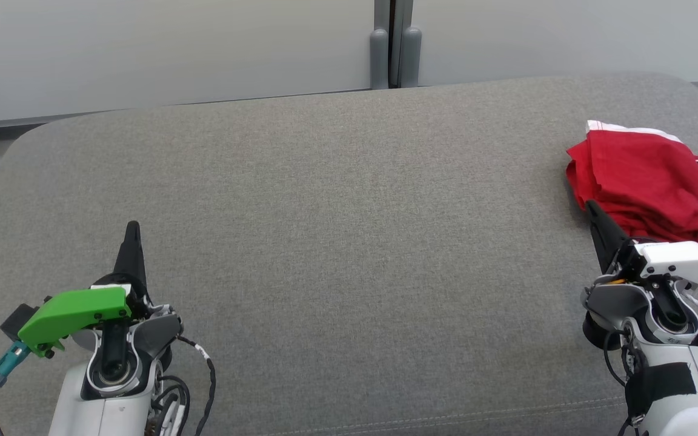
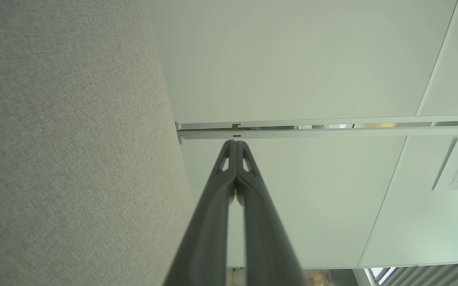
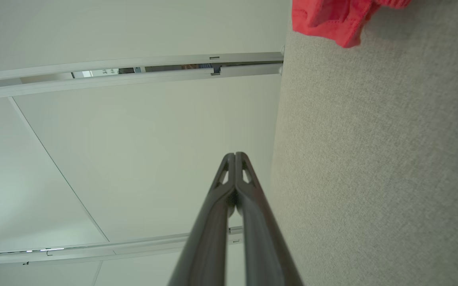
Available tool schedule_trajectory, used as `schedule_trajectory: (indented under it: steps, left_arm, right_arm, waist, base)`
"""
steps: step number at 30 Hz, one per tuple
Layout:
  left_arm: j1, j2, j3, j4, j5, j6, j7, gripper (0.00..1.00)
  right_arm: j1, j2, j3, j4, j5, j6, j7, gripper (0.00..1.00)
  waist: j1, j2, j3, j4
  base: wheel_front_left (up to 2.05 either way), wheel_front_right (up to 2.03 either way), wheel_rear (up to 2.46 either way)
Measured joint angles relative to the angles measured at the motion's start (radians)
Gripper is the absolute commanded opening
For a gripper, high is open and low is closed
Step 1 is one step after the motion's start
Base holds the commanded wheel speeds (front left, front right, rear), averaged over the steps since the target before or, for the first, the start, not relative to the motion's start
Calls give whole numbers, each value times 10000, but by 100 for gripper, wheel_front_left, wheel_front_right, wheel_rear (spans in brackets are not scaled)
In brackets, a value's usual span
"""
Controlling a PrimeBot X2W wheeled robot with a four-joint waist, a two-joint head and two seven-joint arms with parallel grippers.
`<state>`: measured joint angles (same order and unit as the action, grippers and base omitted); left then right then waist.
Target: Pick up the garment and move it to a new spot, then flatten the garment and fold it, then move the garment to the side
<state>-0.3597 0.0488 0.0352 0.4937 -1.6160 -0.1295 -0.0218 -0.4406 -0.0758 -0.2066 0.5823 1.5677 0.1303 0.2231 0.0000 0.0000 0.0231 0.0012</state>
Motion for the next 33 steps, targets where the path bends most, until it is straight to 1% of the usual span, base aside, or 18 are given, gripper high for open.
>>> schedule_trajectory:
  steps: [33]
  left_arm:
    - [-1,0,0,-2,0,-10,0,0]
  right_arm:
    - [-3,2,-4,0,0,0,0,0]
  waist:
    - [0,0,0,0]
  base:
    - [0,0,0]
